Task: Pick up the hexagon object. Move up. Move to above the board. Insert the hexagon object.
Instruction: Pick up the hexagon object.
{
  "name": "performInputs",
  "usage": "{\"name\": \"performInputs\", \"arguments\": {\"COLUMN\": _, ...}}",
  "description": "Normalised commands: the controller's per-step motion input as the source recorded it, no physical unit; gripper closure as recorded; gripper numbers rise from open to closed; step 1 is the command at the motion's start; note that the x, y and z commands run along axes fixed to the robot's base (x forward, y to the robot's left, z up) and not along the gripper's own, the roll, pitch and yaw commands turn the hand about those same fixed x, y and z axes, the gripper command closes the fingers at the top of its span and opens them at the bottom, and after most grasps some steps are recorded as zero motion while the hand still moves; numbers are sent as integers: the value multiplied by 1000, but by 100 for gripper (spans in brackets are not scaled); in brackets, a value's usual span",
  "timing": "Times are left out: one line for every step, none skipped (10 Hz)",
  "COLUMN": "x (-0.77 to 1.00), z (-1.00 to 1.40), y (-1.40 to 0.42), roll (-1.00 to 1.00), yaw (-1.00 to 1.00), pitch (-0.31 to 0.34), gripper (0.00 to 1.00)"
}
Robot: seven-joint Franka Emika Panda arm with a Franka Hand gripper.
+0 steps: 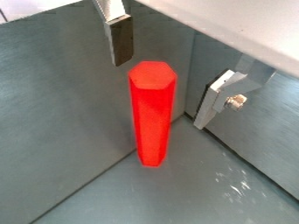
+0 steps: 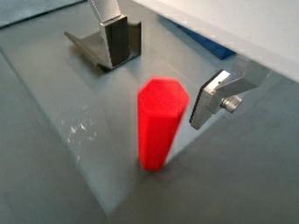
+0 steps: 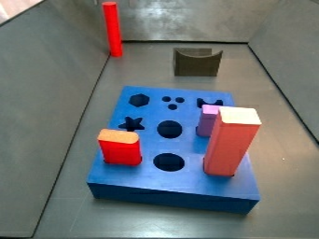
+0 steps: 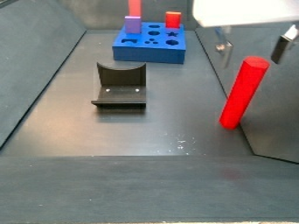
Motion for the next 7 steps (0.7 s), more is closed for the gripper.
{"name": "performInputs", "arguments": {"x": -240, "z": -360, "y": 160, "roll": 154, "yaw": 280, "pitch": -64, "gripper": 0}}
{"name": "performInputs", "arguments": {"x": -94, "z": -434, "y": 9, "roll": 80, "yaw": 209, "pitch": -66, "gripper": 0}}
{"name": "performInputs", "arguments": {"x": 0, "z": -397, "y": 0, "roll": 0, "yaw": 29, "pitch": -46, "gripper": 0}}
{"name": "performInputs", "arguments": {"x": 0, "z": -249, "y": -37, "roll": 0, "yaw": -57, "pitch": -26, "gripper": 0}}
{"name": "performInputs", "arguments": {"x": -26, "z": -191, "y": 0, "roll": 0, "yaw": -60, "pitch": -34, "gripper": 0}}
{"name": "performInputs", "arguments": {"x": 0, "z": -206, "y": 0, "roll": 0, "yaw": 0, "pitch": -7, "gripper": 0}}
{"name": "performInputs", "arguments": {"x": 0, "z": 0, "y": 0, "roll": -13, "yaw": 0, "pitch": 0, "gripper": 0}}
